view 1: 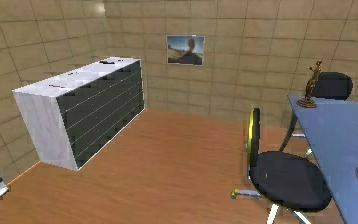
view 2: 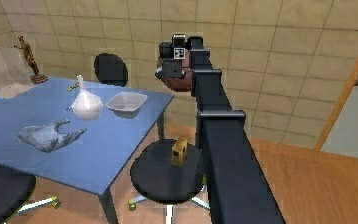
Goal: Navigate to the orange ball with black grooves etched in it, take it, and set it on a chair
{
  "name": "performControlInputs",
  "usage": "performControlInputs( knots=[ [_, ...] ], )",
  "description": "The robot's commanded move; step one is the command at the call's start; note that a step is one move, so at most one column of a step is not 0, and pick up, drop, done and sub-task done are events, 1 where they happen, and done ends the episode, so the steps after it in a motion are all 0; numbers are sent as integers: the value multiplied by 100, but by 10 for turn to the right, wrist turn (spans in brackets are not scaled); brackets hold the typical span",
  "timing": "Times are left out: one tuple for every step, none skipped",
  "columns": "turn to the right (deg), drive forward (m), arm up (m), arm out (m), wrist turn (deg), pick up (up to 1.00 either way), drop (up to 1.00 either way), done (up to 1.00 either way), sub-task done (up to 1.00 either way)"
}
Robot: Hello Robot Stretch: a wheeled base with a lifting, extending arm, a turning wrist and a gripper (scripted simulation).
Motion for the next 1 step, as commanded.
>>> performControlInputs(
  knots=[
    [0,0,-38,0,0,0,0,0,0]
  ],
)
